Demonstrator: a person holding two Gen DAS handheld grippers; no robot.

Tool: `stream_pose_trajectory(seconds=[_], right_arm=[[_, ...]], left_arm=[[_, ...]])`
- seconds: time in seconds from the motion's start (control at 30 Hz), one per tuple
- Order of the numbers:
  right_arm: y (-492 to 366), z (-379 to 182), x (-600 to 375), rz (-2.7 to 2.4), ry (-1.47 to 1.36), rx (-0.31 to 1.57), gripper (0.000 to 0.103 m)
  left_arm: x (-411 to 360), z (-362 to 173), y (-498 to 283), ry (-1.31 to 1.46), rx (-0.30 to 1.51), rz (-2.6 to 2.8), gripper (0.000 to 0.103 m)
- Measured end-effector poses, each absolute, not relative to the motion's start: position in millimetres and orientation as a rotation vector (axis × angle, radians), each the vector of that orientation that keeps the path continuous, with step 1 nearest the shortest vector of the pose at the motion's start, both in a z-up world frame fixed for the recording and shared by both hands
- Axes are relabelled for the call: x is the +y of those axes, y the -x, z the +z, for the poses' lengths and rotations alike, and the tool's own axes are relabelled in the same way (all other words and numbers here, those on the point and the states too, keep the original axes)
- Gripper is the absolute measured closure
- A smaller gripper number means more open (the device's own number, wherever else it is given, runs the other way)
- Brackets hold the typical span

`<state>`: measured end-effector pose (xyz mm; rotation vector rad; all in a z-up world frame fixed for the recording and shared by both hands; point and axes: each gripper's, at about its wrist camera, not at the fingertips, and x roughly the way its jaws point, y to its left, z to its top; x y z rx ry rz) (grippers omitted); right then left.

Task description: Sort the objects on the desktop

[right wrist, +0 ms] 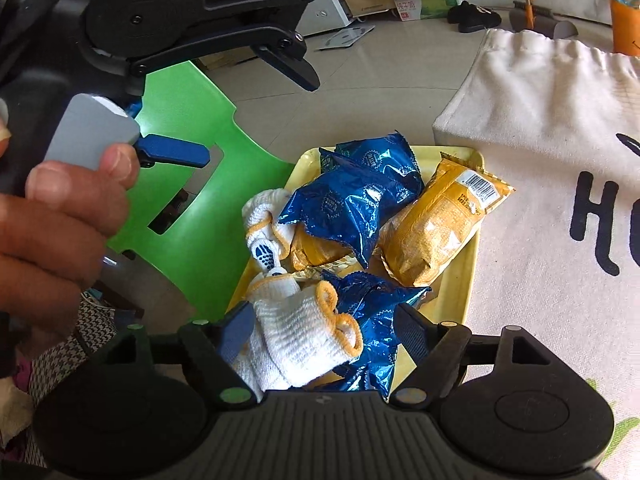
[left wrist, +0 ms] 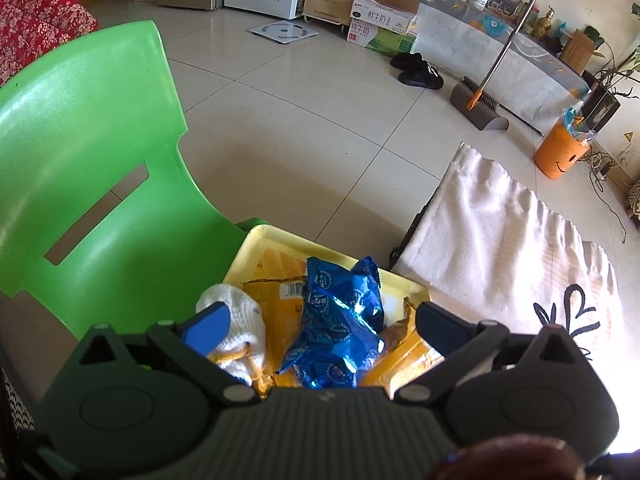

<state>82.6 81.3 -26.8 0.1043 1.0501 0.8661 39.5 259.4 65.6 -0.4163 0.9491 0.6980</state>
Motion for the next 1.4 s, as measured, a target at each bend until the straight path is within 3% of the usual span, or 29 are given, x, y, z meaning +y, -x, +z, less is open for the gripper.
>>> stream_pose_trajectory(seconds=[0.3,0.43,0.9,1.4], right_arm=[[-71.0,0.1,34.1,0.739,-0.006,0.988,0.025],[-60.9,8.2,4.2,0.701,0.01,0.972,0.02],[-62.2,14.1,-96.7,0.478,0.001,0.947,0.018],[-48.5,21.3,-96.9,0.597,0.059,0.901,0.011]], left_arm=[[218.8,83.0,-16.1,0.315,0.894,0.722,0.001],[196.5,81.0,6.3,0.33,0.865,0.739,0.001],[92.9,83.2,57.0,0.261,0.903,0.757,0.001],[26.9,71.1,101.8,0.148,0.98,0.784,0.001]])
